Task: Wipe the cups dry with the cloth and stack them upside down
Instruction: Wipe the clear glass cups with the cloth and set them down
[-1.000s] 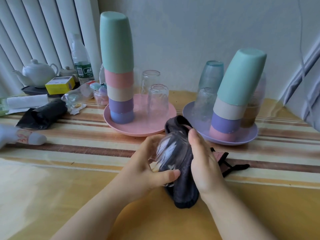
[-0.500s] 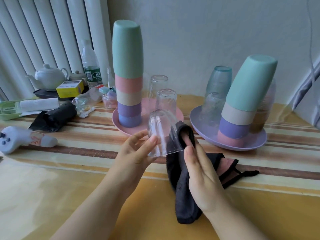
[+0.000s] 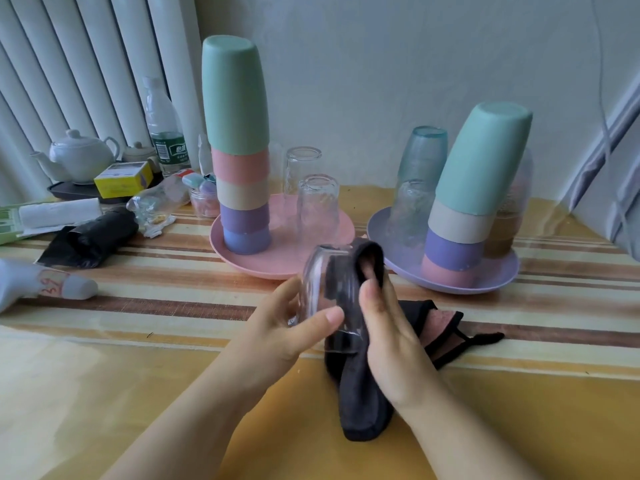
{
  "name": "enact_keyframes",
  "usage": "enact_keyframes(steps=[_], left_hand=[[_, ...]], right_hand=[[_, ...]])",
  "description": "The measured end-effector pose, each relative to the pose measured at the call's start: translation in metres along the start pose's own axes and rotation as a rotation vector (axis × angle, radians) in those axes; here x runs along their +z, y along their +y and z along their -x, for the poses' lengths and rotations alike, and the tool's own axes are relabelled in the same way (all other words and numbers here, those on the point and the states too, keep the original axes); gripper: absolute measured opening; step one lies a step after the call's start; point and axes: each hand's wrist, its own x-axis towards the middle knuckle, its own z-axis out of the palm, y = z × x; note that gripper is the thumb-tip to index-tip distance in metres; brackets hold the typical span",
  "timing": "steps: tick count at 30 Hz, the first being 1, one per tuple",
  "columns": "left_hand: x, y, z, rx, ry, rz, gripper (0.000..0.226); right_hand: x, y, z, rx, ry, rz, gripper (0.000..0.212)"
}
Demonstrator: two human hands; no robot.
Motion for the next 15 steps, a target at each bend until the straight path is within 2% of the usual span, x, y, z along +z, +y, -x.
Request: enact_keyframes(steps=[4, 7, 10, 13, 15], left_hand=[[0.004, 0.0, 0.004, 0.071, 0.029, 0.048, 0.039], [0.002, 0.001, 0.003, 0.074, 0.131, 0.171, 0.046], [-0.008, -0.003, -0.003, 0.061, 0.195, 0.24, 0.045], [-0.014, -0.002, -0.005, 0.034, 0.142, 0.219, 0.062], [-0.015, -0.002, -0.005, 0.067, 0.165, 0.154, 0.063]], right_hand=[[-0.004, 0.008, -0.001, 0.167, -0.078, -0.133, 0.077], [0.004, 0.011, 0.003, 0.219, -0.109, -0.189, 0.071], [0.011, 0.012, 0.007, 0.199, -0.133, -0.116, 0.074], [0.012, 0.007, 0.01, 0.153, -0.063, -0.085, 0.051], [0.01, 0.003, 0.011, 0.091, -0.01, -0.083, 0.037]])
